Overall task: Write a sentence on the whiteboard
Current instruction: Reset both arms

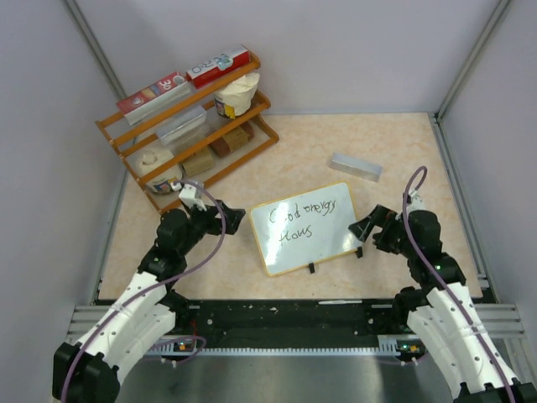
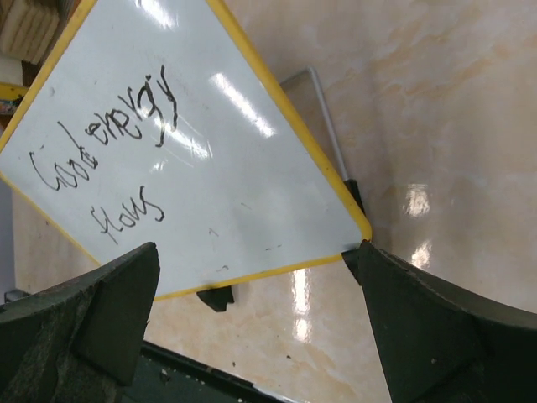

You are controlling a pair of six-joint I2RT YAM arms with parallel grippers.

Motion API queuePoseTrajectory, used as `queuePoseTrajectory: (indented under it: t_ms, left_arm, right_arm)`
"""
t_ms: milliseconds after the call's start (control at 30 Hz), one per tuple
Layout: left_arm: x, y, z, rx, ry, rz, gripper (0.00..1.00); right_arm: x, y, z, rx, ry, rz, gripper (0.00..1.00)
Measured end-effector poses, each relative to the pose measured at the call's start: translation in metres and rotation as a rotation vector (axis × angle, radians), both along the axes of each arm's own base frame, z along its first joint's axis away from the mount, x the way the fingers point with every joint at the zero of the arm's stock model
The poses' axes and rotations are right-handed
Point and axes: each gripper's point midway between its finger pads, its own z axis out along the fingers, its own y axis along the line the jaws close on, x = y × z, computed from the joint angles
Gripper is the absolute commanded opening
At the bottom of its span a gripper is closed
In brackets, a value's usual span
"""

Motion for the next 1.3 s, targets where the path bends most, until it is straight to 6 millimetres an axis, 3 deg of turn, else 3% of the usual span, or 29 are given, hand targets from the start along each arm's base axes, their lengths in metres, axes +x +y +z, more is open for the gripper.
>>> queuePoseTrajectory:
  t_ms: [400, 667, 1067, 1300]
  left_arm:
    - [0.013, 0.034, -0.021, 0.088, 0.052, 0.196, 0.98]
    - [0.023, 0.060, -0.030, 0.143, 0.080, 0.353, 0.98]
    - [0.032, 0.069, -0.042, 0.189, 0.111, 0.408, 0.99]
    - [0.038, 0.071, -0.036, 0.198, 0.074, 0.423, 0.98]
  right_arm:
    - [0.028, -0.042, 0.040, -0.199, -0.218, -0.153, 0.99]
    - [0.037, -0.057, 0.064, -0.229, -0.340, -0.232, 0.99]
    - [0.050, -0.078, 0.030, -0.348, -0.334, -0.302, 0.99]
    - [0.058, -0.086, 0.026, -0.382, -0.377, -0.343, 0.97]
